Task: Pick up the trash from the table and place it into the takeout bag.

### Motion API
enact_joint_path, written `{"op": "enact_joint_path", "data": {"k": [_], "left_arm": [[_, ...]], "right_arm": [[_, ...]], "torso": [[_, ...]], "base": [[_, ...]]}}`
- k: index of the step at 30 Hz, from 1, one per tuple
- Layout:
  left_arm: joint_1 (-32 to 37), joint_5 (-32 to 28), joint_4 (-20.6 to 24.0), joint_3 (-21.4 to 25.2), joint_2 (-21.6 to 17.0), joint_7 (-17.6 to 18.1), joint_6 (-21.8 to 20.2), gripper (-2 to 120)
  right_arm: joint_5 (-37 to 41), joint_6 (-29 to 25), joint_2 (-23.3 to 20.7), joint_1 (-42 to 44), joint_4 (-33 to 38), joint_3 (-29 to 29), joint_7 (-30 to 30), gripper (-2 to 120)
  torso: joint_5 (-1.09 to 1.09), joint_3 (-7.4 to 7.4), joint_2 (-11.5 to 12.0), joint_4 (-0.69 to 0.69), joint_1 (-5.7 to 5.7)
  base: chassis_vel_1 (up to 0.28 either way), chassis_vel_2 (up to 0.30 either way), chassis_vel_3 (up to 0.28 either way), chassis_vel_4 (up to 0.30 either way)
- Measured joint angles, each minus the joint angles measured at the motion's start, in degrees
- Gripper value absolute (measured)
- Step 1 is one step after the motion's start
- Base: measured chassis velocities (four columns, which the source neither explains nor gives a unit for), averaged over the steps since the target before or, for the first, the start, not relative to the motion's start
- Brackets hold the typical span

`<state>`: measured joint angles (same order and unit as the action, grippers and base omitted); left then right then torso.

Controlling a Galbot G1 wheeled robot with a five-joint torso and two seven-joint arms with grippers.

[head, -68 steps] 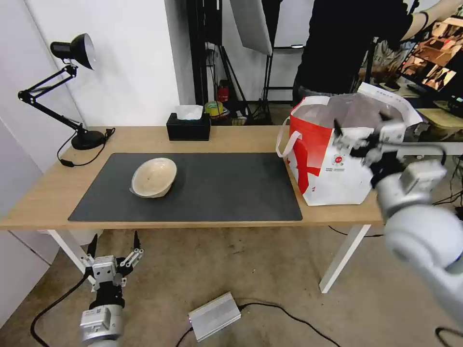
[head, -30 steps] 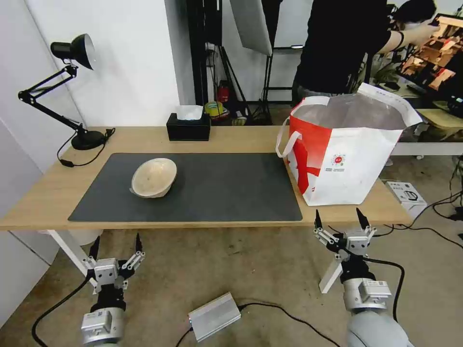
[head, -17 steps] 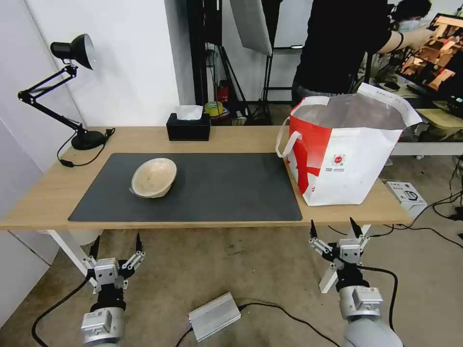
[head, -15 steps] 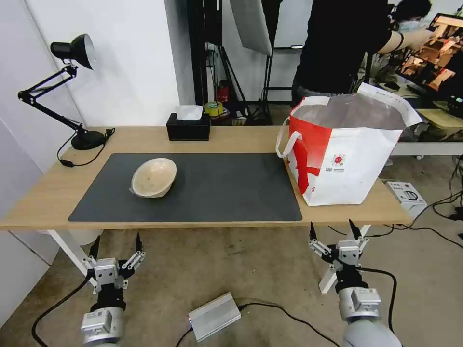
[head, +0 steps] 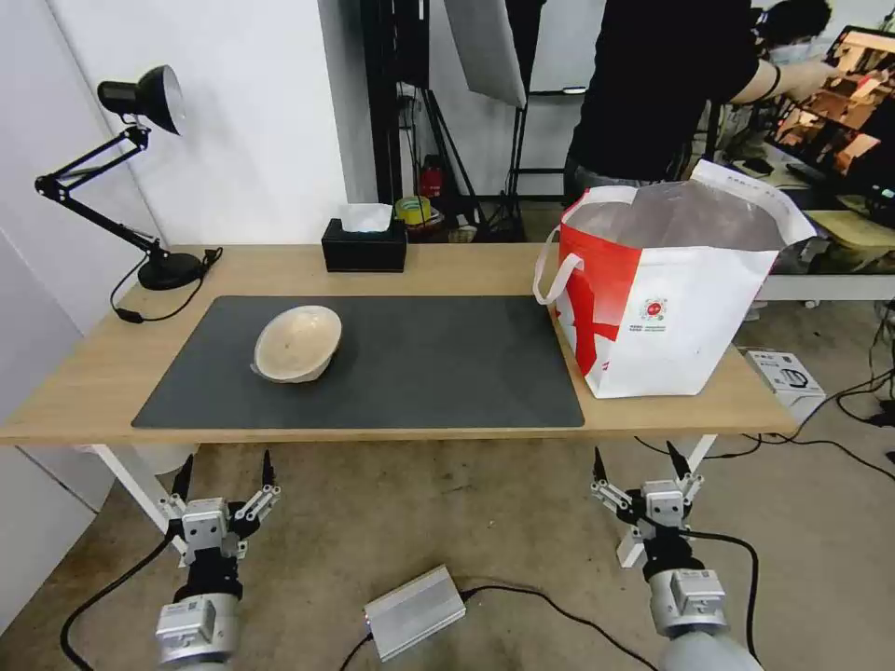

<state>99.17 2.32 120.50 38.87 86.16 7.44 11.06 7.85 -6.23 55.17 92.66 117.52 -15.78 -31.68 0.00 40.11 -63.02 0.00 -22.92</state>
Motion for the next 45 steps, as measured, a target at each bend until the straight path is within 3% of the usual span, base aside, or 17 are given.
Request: {"op": "enact_joint_path", "data": {"k": [24, 34, 38, 39, 45], "left_arm": [[0.64, 2.31, 4.88, 0.52, -1.26, -1.10, -0.18, 100], [-0.36, 4.94, 6.54, 0.65, -8.16, -3.44, -0.09, 100], [-2.80, 4.89, 6.08, 0.16, -14.61, -4.58, -0.48, 100], [-2.80, 4.89, 6.08, 0.16, -14.61, -4.58, -0.48, 100], [-7.14, 2.89, 1.36, -2.27, -23.56, -5.04, -0.63, 100]], "right_arm": [[0.42, 0.08, 0.32, -0.66, 0.63, -0.21, -0.33, 100], [0.50, 0.26, -0.15, -1.65, 0.83, 0.38, -0.35, 100], [0.52, 0.67, -0.47, -2.65, 0.83, 1.12, -0.34, 100], [0.52, 0.67, -0.47, -2.65, 0.83, 1.12, -0.34, 100], [0.56, 1.58, -0.51, -3.34, 0.83, 1.79, -0.34, 100]], "torso": [[0.00, 0.00, 0.00, 0.00, 0.00], [-0.01, 0.00, 0.00, 0.00, 0.00], [-0.01, 0.00, 0.00, 0.00, 0.00], [-0.01, 0.00, 0.00, 0.00, 0.00], [-0.02, 0.00, 0.00, 0.00, 0.00]], "base": [[0.000, 0.000, 0.000, 0.000], [0.000, 0.000, 0.000, 0.000], [0.000, 0.000, 0.000, 0.000], [0.000, 0.000, 0.000, 0.000], [0.000, 0.000, 0.000, 0.000]]}}
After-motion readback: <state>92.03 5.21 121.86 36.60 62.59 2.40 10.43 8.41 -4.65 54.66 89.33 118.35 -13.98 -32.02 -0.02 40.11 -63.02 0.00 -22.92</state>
